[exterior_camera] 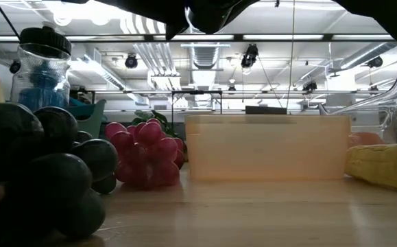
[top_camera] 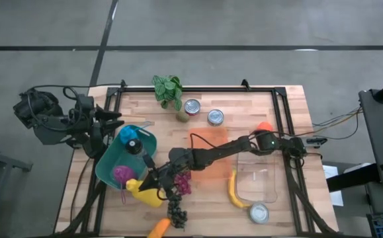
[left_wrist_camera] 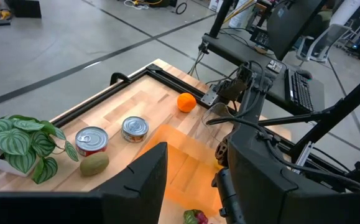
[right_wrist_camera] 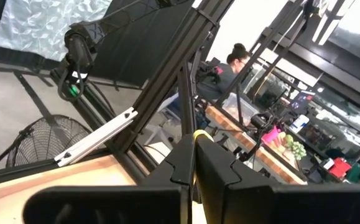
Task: Pick & Place Food Item
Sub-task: Put the yellow water bottle into the green bin
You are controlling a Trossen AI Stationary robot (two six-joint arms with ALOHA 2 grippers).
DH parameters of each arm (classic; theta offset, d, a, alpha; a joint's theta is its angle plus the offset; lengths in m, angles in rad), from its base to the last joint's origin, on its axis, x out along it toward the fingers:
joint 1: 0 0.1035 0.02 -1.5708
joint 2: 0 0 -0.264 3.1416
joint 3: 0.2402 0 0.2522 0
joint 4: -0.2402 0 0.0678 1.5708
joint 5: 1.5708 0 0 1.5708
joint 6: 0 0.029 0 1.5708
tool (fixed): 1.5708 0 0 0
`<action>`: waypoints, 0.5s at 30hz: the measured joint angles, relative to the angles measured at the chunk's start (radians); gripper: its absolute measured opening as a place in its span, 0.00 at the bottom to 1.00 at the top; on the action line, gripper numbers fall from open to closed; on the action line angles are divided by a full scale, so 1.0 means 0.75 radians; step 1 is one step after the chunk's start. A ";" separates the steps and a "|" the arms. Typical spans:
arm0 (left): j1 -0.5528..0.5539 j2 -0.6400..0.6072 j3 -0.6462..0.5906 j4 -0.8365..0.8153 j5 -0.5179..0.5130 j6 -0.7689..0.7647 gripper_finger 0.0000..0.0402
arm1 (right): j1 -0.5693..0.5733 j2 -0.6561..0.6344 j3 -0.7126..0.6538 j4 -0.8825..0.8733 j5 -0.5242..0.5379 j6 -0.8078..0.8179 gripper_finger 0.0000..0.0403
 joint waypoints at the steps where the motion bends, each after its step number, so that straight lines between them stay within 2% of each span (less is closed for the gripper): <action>1: 0.000 0.000 0.000 0.000 0.000 0.000 0.43 | -0.001 0.000 0.000 -0.015 0.000 0.004 0.02; 15: 0.000 0.000 0.000 0.000 0.000 0.000 0.43 | -0.001 0.000 -0.003 -0.018 -0.001 0.030 0.02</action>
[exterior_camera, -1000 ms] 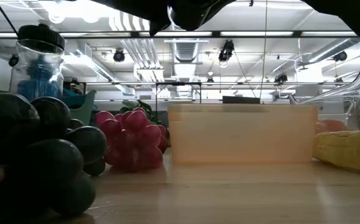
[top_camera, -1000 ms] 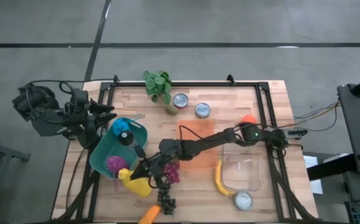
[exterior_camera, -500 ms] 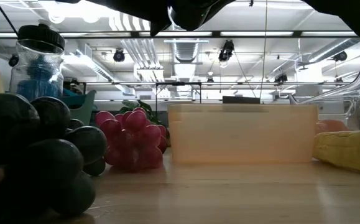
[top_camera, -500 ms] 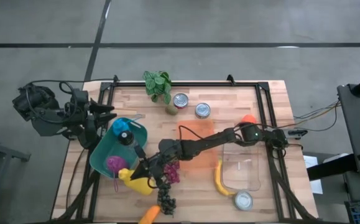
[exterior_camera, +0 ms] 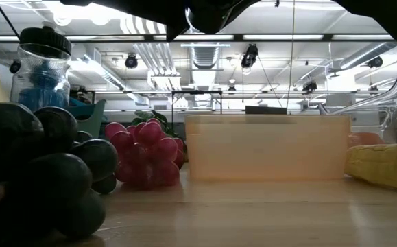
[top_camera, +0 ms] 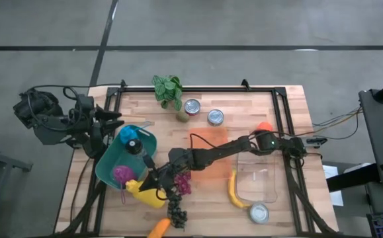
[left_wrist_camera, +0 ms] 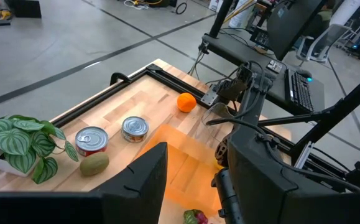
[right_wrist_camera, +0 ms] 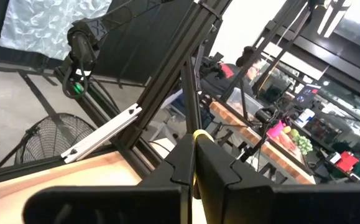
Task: Pick & Place Food Item
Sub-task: Put the yellow water bottle into the green bin
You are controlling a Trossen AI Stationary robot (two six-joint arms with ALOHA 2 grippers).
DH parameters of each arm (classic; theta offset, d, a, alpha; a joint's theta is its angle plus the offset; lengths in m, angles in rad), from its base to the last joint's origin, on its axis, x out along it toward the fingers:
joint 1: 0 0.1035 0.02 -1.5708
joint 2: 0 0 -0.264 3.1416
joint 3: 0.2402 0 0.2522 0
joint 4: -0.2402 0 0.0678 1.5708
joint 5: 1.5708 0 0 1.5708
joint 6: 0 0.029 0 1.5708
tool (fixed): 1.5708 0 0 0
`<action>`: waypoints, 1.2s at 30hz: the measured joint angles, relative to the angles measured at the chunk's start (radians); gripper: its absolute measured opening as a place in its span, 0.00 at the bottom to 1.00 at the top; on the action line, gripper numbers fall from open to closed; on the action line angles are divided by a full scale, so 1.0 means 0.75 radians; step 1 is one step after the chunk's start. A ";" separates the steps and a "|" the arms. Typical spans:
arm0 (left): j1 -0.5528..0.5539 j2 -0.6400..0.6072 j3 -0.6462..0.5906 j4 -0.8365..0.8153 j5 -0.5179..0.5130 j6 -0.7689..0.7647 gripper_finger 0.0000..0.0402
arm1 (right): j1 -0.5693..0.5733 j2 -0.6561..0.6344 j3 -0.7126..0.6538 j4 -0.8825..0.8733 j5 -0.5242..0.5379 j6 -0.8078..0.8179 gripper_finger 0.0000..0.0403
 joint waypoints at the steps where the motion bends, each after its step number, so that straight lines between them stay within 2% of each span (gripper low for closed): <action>1: 0.000 0.000 0.000 0.000 0.000 0.000 0.43 | 0.000 0.000 0.000 -0.001 0.000 0.003 0.02; 22: 0.000 0.000 0.000 0.000 0.000 0.000 0.43 | 0.018 -0.014 0.000 -0.047 -0.003 0.050 0.02; 28: 0.000 0.000 0.000 0.000 0.000 0.000 0.43 | 0.032 -0.103 0.000 -0.294 0.011 0.006 0.02; 36: 0.000 0.000 0.000 0.000 0.000 0.000 0.43 | 0.066 -0.318 -0.050 -0.794 0.076 0.000 0.02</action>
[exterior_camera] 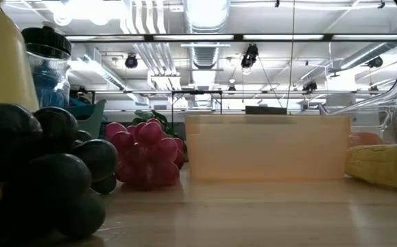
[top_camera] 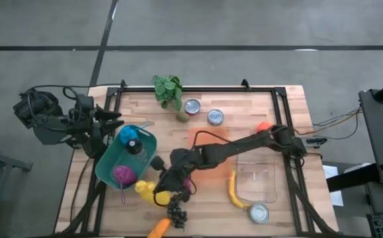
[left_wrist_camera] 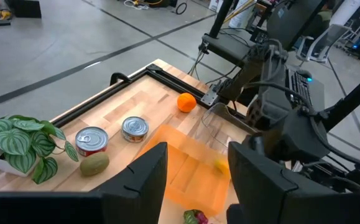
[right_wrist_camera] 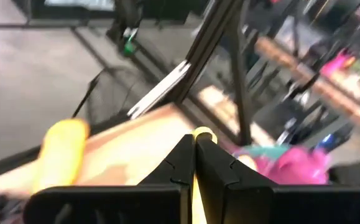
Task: Pick & Place Food Item
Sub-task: Put the yellow water bottle into the green bin
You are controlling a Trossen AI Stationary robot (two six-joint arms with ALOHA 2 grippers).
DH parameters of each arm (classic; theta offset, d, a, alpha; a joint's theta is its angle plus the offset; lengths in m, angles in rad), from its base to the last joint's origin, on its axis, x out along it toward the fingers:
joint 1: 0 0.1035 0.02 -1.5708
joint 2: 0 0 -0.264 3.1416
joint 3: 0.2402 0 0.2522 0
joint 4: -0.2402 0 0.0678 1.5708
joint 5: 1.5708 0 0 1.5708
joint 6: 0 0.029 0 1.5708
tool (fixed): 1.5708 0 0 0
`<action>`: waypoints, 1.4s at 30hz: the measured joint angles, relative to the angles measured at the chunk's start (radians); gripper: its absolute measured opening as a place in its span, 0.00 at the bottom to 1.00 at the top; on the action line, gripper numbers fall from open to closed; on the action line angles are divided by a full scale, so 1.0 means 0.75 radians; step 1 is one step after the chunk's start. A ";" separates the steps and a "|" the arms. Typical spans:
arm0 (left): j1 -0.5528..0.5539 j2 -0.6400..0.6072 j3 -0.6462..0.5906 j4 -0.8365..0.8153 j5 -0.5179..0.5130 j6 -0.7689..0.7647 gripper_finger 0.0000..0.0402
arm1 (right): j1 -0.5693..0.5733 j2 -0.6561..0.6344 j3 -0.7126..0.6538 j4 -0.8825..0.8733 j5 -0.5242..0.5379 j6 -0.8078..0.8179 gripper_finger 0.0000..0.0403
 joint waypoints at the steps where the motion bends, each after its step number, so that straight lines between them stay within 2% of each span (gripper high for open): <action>1: 0.000 0.000 0.000 -0.001 0.000 0.000 0.43 | 0.008 -0.028 -0.027 -0.048 0.009 -0.005 0.02; 9: 0.000 0.000 0.000 0.000 0.000 0.000 0.43 | 0.074 -0.273 -0.363 -0.067 0.117 0.120 0.02; 13: 0.000 0.000 0.000 0.000 0.000 0.000 0.43 | 0.114 -0.364 -0.543 0.046 0.219 0.080 0.02; 15: 0.000 0.000 0.000 0.000 0.000 0.000 0.43 | 0.127 -0.395 -0.597 0.151 0.257 0.066 0.02; 19: 0.000 0.000 0.000 0.000 0.000 0.000 0.43 | 0.128 -0.410 -0.629 0.220 0.271 0.132 0.02; 26: 0.000 0.000 0.000 0.000 0.000 0.000 0.43 | 0.127 -0.365 -0.541 0.182 0.268 0.115 0.02; 37: 0.000 0.000 0.000 0.000 0.000 0.000 0.43 | 0.124 -0.139 -0.163 -0.127 0.196 0.071 0.02; 42: 0.000 0.000 0.000 0.000 0.000 0.000 0.43 | 0.126 -0.089 -0.085 -0.157 0.141 0.044 0.02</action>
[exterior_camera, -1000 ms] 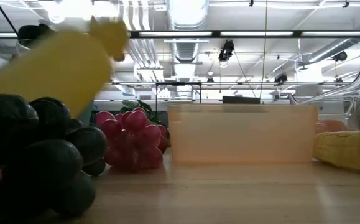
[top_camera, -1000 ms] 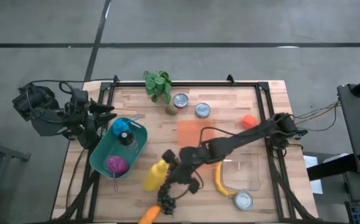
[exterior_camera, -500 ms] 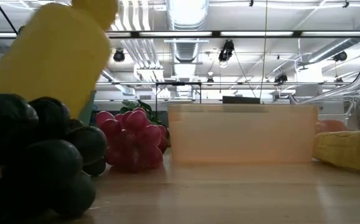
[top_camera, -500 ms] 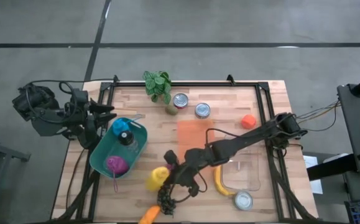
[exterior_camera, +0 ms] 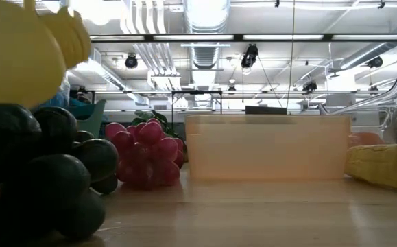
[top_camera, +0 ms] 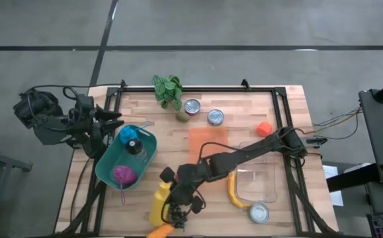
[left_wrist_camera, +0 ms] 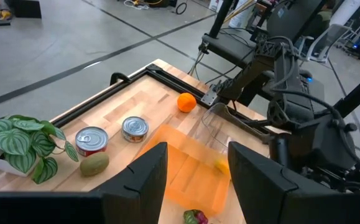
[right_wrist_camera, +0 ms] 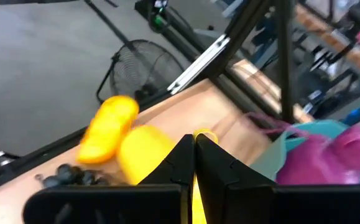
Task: Pick & Place Food Item
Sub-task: Put the yellow water bottle into the green bin
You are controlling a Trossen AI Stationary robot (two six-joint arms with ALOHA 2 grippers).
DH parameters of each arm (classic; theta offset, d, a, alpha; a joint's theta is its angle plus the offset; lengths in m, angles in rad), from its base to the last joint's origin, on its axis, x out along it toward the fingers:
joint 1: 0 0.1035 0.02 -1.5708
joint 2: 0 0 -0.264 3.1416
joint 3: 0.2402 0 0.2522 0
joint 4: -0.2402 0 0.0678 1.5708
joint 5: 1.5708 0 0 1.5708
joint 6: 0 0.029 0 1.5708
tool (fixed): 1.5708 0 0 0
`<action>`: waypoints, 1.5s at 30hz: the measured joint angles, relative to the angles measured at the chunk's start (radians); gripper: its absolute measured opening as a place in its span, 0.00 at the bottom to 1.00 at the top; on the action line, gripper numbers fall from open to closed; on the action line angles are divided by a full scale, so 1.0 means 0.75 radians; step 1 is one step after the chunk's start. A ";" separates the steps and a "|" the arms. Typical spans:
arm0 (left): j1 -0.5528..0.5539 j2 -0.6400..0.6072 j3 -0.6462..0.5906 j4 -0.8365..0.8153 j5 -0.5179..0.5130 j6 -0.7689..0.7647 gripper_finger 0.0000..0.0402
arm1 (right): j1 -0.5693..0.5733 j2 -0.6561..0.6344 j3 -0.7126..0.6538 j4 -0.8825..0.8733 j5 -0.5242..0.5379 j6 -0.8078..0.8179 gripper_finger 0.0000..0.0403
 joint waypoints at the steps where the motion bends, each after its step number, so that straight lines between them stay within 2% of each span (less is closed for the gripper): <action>1: 0.000 -0.001 0.000 0.000 0.000 0.000 0.43 | 0.003 0.001 0.010 -0.002 0.006 -0.014 0.02; 11: 0.000 0.000 0.000 0.000 0.000 0.000 0.43 | 0.020 0.004 0.208 -0.231 0.137 -0.098 0.02; 15: 0.000 0.000 0.000 0.000 0.000 0.000 0.43 | 0.020 0.004 0.252 -0.249 0.170 -0.114 0.02; 27: 0.000 0.000 0.000 0.000 0.000 0.000 0.43 | 0.024 0.006 0.322 -0.287 0.204 -0.218 0.02; 35: 0.000 0.000 0.000 0.000 0.000 0.000 0.43 | -0.022 -0.003 0.321 -0.307 0.234 -0.296 0.02; 45: 0.000 0.000 0.000 0.000 0.000 0.000 0.43 | -0.114 -0.024 0.319 -0.312 0.202 -0.441 0.02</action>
